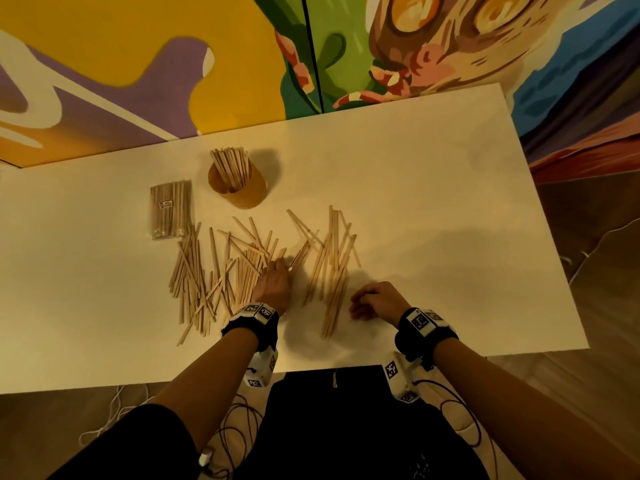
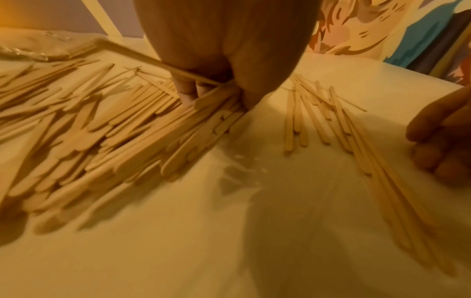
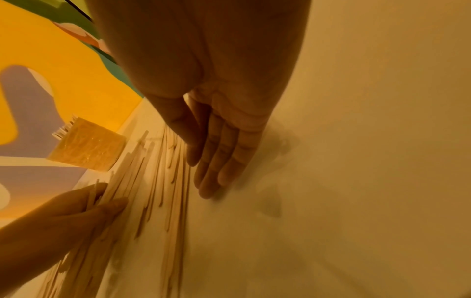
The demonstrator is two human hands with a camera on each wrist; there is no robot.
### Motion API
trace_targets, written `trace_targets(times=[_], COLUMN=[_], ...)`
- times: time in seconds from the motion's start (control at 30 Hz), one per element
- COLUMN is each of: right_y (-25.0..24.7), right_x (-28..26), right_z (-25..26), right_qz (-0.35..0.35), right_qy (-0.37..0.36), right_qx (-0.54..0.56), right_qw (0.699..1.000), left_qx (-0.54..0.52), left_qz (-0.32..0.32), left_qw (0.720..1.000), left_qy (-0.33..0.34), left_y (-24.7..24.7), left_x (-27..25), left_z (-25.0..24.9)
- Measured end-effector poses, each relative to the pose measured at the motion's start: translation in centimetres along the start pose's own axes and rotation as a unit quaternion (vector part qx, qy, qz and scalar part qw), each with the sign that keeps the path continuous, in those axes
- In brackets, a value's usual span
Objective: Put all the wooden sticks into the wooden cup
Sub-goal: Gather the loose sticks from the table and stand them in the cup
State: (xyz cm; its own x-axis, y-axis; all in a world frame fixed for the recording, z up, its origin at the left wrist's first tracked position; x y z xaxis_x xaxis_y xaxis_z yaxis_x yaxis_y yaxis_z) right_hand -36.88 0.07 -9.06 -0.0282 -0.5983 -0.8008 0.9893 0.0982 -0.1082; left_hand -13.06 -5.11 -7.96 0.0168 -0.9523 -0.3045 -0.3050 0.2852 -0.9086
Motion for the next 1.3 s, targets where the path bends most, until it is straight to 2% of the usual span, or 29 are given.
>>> trace_targets(times=[0.2, 0.37, 0.47, 0.53, 0.63, 0.8, 0.9, 1.0, 1.1, 1.3], right_y=[-0.3, -0.7, -1.0, -1.3, -1.9, -3.1, -3.4, -3.2, -2.3, 0.8], right_x=[-0.1, 0.0, 0.1, 0.1, 0.0, -0.5, -0.5, -0.8, -2.0, -4.9], right_z=[0.5, 0.8, 1.1, 1.3, 1.8, 3.2, 3.8, 4.1, 4.2, 3.4], right_qz=[0.003, 0.001, 0.0, -0.004, -0.004, -0.007, -0.014, -0.006, 0.034, 0.133], right_qy=[0.007, 0.015, 0.017, 0.018, 0.012, -0.008, -0.014, -0.014, -0.001, 0.149], right_qx=[-0.004, -0.006, -0.005, -0.004, -0.006, 0.013, 0.021, 0.025, 0.027, 0.053], right_qw=[1.0, 1.0, 1.0, 1.0, 1.0, 1.0, 1.0, 1.0, 0.999, 0.978], left_qx=[-0.003, -0.07, -0.125, -0.187, -0.329, -0.545, -0.607, -0.658, -0.689, -0.745], left_qz=[-0.005, 0.001, 0.028, 0.057, 0.115, 0.188, 0.211, 0.19, 0.142, 0.036], left_qw=[1.0, 0.997, 0.991, 0.977, 0.926, 0.788, 0.727, 0.681, 0.65, 0.593], left_qy=[0.011, 0.012, -0.034, -0.082, -0.148, -0.215, -0.242, -0.261, -0.285, -0.303], left_y=[-0.8, -2.7, -3.7, -4.0, -4.2, -4.2, -3.8, -3.4, -3.3, -3.5], left_x=[0.4, 1.4, 2.3, 2.7, 2.6, 0.6, -0.3, -0.5, -0.4, -0.7], left_z=[0.3, -0.1, -0.6, -0.8, -1.8, -4.9, -6.2, -7.1, -7.7, -9.0])
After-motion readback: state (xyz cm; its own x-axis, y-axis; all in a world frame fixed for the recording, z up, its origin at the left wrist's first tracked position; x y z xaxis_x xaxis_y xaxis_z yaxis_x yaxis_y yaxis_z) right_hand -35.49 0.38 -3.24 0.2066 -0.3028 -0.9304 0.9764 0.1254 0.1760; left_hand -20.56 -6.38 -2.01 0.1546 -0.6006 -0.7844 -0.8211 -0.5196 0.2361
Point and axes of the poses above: each hand's wrist, its own x-axis towards the middle knuckle, its own y-axis out of the palm, z = x × y, the point moved 2 cm from there along x, towards the middle knuckle, and after that the axes turned 12 degrees about -z, right-handed, at the moved point
